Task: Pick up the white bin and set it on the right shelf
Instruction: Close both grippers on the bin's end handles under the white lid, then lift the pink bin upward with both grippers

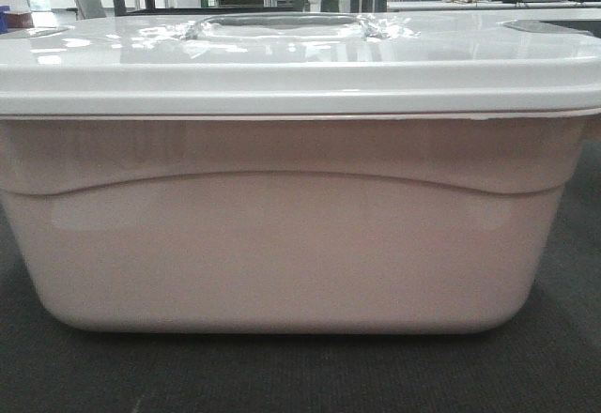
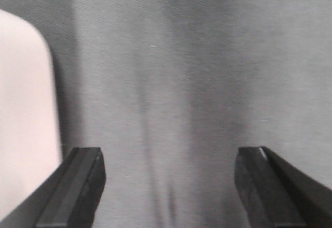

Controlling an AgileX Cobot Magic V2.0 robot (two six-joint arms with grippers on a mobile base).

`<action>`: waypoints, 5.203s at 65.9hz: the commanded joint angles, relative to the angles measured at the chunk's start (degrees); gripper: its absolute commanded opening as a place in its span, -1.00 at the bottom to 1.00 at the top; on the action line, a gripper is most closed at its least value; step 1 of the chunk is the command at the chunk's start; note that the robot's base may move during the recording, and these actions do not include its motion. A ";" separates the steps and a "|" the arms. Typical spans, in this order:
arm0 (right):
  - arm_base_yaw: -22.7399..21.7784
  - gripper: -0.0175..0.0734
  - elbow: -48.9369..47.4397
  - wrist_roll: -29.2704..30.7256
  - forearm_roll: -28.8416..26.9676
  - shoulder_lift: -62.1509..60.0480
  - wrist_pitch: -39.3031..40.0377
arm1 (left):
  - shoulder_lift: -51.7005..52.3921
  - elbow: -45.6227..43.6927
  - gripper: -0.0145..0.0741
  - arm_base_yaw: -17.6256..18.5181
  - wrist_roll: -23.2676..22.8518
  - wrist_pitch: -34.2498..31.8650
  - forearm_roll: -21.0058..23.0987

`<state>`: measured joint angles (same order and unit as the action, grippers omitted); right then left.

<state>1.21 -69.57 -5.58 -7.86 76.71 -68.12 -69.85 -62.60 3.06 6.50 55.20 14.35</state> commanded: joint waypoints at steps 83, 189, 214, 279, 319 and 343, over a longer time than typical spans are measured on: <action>-15.17 0.76 5.93 34.27 -53.21 5.62 -8.12 | -16.33 -3.13 0.16 -16.99 32.89 20.16 49.49; -8.35 0.76 10.92 38.27 -57.63 5.31 -8.36 | -10.53 3.70 0.16 -10.30 34.58 19.02 51.00; -6.86 0.76 10.92 38.27 -57.66 5.31 -8.36 | -13.42 3.70 0.16 -7.06 34.58 19.17 50.64; -6.80 0.67 10.92 38.40 -57.77 5.31 -8.36 | -13.67 3.70 0.15 -6.95 35.02 20.07 52.27; -6.80 0.29 10.92 38.40 -57.84 5.31 -8.36 | -13.67 3.70 0.00 -5.80 35.25 20.21 52.27; -6.80 0.29 10.92 38.40 -57.84 5.31 -8.36 | -13.67 3.70 -0.17 -5.80 35.57 19.97 52.18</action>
<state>-5.77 -57.20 31.44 -60.61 84.05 -67.94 -85.13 -57.44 -3.62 41.10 67.80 62.24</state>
